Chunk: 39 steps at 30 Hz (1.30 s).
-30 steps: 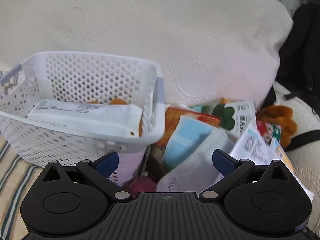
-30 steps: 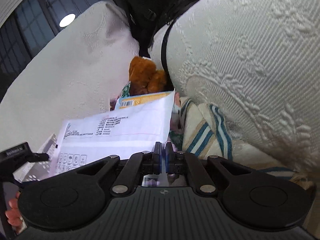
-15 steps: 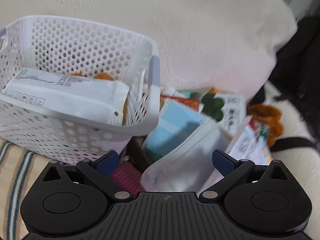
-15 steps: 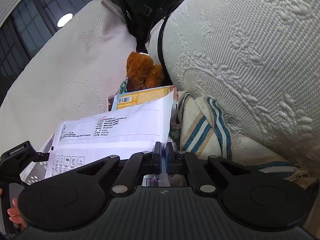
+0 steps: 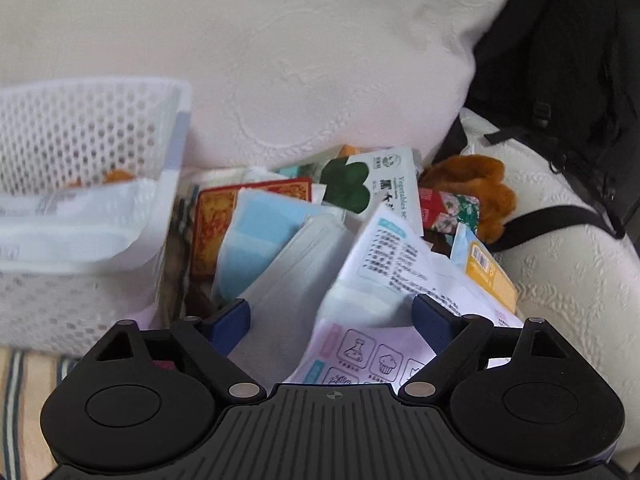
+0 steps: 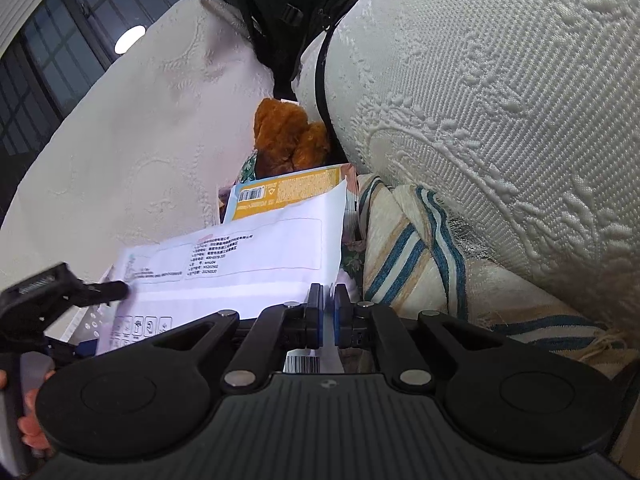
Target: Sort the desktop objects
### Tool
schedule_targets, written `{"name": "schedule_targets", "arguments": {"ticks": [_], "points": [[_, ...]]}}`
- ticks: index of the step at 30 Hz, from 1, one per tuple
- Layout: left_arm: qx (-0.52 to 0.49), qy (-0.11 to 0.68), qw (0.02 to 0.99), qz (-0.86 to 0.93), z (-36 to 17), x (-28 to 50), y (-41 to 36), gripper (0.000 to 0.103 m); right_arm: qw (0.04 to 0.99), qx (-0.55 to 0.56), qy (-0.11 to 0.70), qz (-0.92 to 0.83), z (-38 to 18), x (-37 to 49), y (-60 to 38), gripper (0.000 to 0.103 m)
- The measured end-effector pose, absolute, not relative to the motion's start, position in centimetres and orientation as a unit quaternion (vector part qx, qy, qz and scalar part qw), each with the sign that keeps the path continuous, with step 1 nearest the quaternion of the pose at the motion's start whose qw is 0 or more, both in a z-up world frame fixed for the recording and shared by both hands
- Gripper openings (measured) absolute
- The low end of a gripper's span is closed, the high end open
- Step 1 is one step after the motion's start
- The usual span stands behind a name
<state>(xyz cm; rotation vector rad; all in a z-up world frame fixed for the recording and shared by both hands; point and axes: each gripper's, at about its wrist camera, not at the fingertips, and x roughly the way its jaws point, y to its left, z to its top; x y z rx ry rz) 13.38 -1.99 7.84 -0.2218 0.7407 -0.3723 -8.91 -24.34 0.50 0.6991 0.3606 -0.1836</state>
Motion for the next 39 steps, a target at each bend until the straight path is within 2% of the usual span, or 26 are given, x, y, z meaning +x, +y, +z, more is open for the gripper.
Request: {"name": "schedule_targets", "arguments": {"ticks": [2,5,8,12,15,18,20,23,26,29,31,33,38,39], "points": [[-0.104,0.359,0.909,-0.184,8.1,13.5,-2.0,0.087,0.919,0.342,0.176,-0.088,0.5,-8.9,-24.3,0.007],[-0.11,0.362,0.909,-0.172,8.1,14.2,-1.4,0.097,0.918,0.345,0.177,-0.086,0.4,-8.9,-24.4,0.007],[-0.124,0.352,0.909,-0.187,8.5,14.1,-1.1,0.095,0.917,0.348,0.179,-0.085,0.4,-8.9,-24.4,0.007],[-0.103,0.345,0.899,-0.248,8.9,12.7,-2.7,0.085,0.915,0.352,0.181,-0.084,0.3,-8.9,-24.5,0.007],[-0.063,0.341,0.902,-0.259,8.6,11.9,-4.1,0.085,0.915,0.35,0.182,-0.089,0.3,-8.9,-24.6,0.007],[-0.074,0.357,0.896,-0.255,7.6,12.4,-3.9,0.083,0.912,0.357,0.181,-0.088,0.3,-9.0,-24.8,0.007],[-0.116,0.372,0.884,-0.259,6.7,13.0,-2.9,0.089,0.912,0.357,0.181,-0.086,0.2,-9.0,-24.8,0.007],[-0.146,0.363,0.881,-0.265,6.4,12.8,-2.4,0.093,0.912,0.357,0.183,-0.084,0.3,-8.9,-24.8,0.008],[-0.143,0.366,0.879,-0.27,6.8,12.1,-2.8,0.088,0.911,0.36,0.184,-0.087,0.2,-8.9,-25.0,0.008],[-0.168,0.36,0.874,-0.28,7.6,11.1,-2.2,0.08,0.908,0.367,0.179,-0.093,0.3,-9.1,-25.2,0.008],[-0.17,0.356,0.873,-0.288,8.1,10.3,-1.9,0.074,0.906,0.377,0.17,-0.09,0.4,-9.4,-25.4,0.013],[-0.17,0.351,0.873,-0.291,8.5,9.7,-1.6,0.074,0.902,0.394,0.16,-0.075,0.5,-9.7,-25.6,0.018],[-0.123,0.352,0.893,-0.252,8.1,8.9,-1.3,0.067,0.902,0.399,0.161,-0.047,0.7,-9.8,-25.0,0.019],[-0.125,0.367,0.89,-0.242,7.4,9.2,-1.1,0.058,0.901,0.397,0.167,-0.046,0.6,-9.7,-24.8,0.02]]}}
